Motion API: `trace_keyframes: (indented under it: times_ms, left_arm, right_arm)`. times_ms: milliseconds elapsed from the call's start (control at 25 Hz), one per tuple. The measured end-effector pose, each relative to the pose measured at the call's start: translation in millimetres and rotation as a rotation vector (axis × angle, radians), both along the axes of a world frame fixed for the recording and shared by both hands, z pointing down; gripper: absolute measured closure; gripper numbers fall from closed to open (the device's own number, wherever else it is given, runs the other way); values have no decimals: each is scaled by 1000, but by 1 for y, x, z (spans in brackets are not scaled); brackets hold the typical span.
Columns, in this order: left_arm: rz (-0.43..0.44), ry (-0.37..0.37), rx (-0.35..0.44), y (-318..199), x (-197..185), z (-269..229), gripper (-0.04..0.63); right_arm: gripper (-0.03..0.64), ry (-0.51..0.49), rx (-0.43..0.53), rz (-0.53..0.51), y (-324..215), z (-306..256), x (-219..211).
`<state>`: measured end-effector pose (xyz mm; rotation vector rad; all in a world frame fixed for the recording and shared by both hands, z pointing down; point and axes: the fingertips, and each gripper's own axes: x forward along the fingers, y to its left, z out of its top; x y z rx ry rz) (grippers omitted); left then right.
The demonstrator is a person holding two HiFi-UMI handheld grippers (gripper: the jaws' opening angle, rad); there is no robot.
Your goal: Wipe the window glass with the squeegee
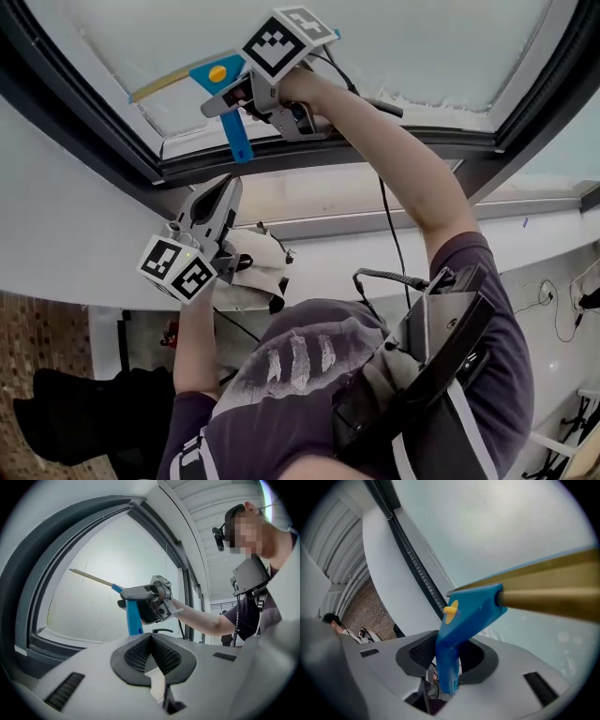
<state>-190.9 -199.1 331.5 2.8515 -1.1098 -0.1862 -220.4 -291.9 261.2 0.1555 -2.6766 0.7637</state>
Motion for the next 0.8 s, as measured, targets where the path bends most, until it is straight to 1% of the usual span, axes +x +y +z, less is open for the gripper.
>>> trace_keyframes:
  times_ms: [120,200,320,440,520,600,680,800]
  left_arm:
    - [24,-12,13,6,28,-7,589]
    - [44,-27,18,7,35,-8,589]
    - [40,-68,70,1,29,-19,589]
    - [13,-104,153,5,11,-45,589]
    - [-2,-106,204,11,-1,-65,589]
    - [-1,-98,238,16,-4,-80,589]
    - [14,-87,255,20,0,-88,589]
    - [51,-71,263,21,12,-92,589]
  right_arm:
    - [494,-5,20,-24,11,-8,22]
    - [494,1,16,-20,14,-6,28]
    - [494,-1,25,3,11,-6,28]
    - [494,-14,39,22,12,-10,28]
    - [494,-32,43,36,12,-12,30]
    - [494,-55,44,41,14,-18,37]
    - [494,-71,53,34,15,-29,46]
    - [493,-52,115,46,6,-56,64]
